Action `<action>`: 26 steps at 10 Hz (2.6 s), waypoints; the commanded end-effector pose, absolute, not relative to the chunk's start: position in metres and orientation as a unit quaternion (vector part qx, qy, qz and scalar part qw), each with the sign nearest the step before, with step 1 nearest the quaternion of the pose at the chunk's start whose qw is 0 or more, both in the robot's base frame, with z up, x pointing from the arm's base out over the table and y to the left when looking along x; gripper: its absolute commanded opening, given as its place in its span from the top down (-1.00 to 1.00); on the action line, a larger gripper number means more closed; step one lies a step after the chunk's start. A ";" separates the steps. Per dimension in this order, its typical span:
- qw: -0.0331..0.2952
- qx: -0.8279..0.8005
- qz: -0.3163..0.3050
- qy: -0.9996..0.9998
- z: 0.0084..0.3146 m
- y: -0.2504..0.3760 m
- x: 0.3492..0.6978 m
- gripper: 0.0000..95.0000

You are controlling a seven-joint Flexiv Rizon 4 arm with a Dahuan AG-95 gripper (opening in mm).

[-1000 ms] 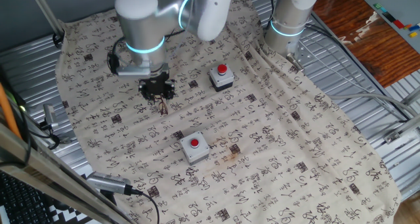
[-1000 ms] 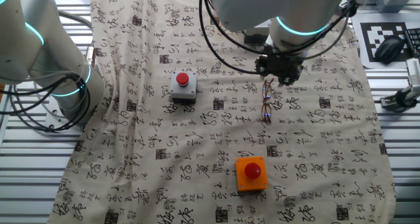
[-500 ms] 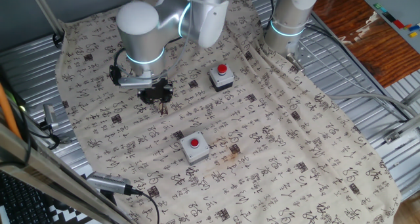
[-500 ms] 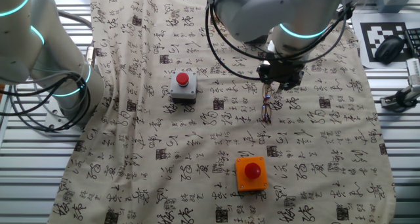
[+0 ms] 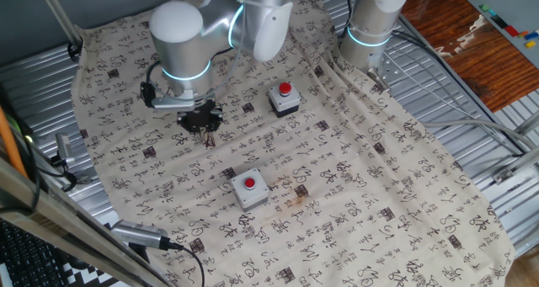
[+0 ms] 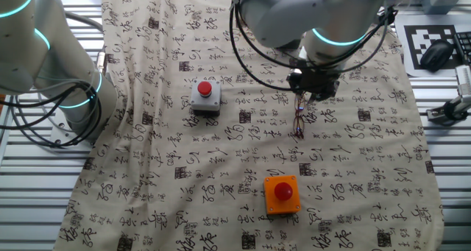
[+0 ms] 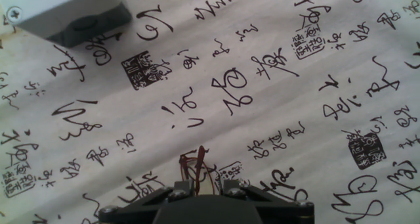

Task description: Unfold the leg of the glasses (with one hand)

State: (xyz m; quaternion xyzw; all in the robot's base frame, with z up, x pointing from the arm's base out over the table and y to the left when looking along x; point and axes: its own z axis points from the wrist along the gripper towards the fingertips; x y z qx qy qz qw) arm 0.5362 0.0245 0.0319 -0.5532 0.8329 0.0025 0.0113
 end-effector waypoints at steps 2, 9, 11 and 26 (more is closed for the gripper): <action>0.012 -0.550 0.001 0.835 0.031 0.024 0.528 0.60; 0.014 -0.543 0.003 0.839 0.031 0.024 0.528 1.00; 0.021 -0.541 0.014 0.841 0.033 0.025 0.527 1.00; 0.034 -0.554 0.032 0.831 0.073 0.003 0.518 1.00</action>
